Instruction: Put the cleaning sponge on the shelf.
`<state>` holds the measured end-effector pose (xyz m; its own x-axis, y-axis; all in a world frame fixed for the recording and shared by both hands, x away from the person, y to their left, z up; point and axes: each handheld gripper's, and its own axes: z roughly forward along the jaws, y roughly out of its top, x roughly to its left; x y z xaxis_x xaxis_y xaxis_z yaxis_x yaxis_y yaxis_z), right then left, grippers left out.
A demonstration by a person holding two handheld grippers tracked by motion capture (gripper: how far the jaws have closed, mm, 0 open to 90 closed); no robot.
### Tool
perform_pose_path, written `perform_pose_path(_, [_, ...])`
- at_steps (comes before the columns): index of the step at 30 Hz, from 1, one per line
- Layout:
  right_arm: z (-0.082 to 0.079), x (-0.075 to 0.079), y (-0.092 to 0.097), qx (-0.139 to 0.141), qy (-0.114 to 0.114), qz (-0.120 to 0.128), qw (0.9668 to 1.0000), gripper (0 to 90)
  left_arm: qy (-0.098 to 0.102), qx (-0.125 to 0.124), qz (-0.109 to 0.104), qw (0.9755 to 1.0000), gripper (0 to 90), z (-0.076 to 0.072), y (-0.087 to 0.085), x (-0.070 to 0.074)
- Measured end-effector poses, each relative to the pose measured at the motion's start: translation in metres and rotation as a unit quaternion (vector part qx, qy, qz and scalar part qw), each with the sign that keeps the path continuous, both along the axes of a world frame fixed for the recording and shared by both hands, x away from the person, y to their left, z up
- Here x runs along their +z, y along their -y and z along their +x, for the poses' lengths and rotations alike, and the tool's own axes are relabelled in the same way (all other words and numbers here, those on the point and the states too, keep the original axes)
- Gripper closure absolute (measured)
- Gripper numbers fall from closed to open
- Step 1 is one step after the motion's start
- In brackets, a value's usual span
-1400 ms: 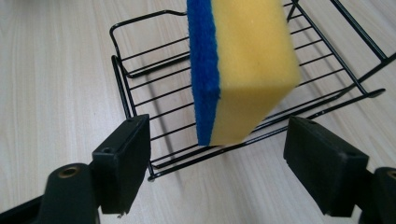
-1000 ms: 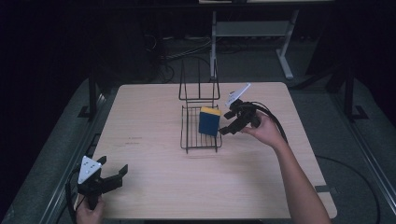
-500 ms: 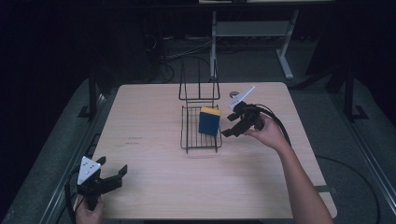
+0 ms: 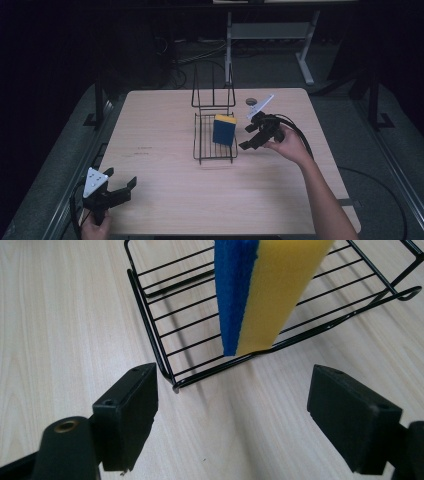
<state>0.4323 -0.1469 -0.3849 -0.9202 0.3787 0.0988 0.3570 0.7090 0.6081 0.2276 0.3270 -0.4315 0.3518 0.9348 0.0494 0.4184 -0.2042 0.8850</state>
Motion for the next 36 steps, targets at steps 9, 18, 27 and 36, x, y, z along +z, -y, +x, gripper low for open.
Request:
perform_pose_path(9, [-0.005, -0.001, 0.004, 0.0, 0.003, -0.003, 1.0, 19.9, 0.0, -0.001, 0.001, 1.0, 14.1, 0.0, 0.001, 0.0])
perform_pose_path(18, [-0.009, -0.002, 0.007, 0.002, -0.006, -0.005, 1.0, 19.9, 0.001, -0.001, 0.001, 1.0, 14.1, 0.0, 0.001, 0.0])
perform_pose_path(27, [-0.015, 0.0, 0.007, 0.008, -0.007, -0.011, 0.9999, 19.8, 0.002, -0.001, 0.002, 1.0, 14.1, -0.001, 0.001, 0.001])
perform_pose_path(36, [-0.023, -0.005, 0.013, 0.002, -0.009, -0.009, 0.9999, 19.7, 0.002, -0.002, 0.003, 1.0, 14.1, 0.0, 0.002, 0.0])
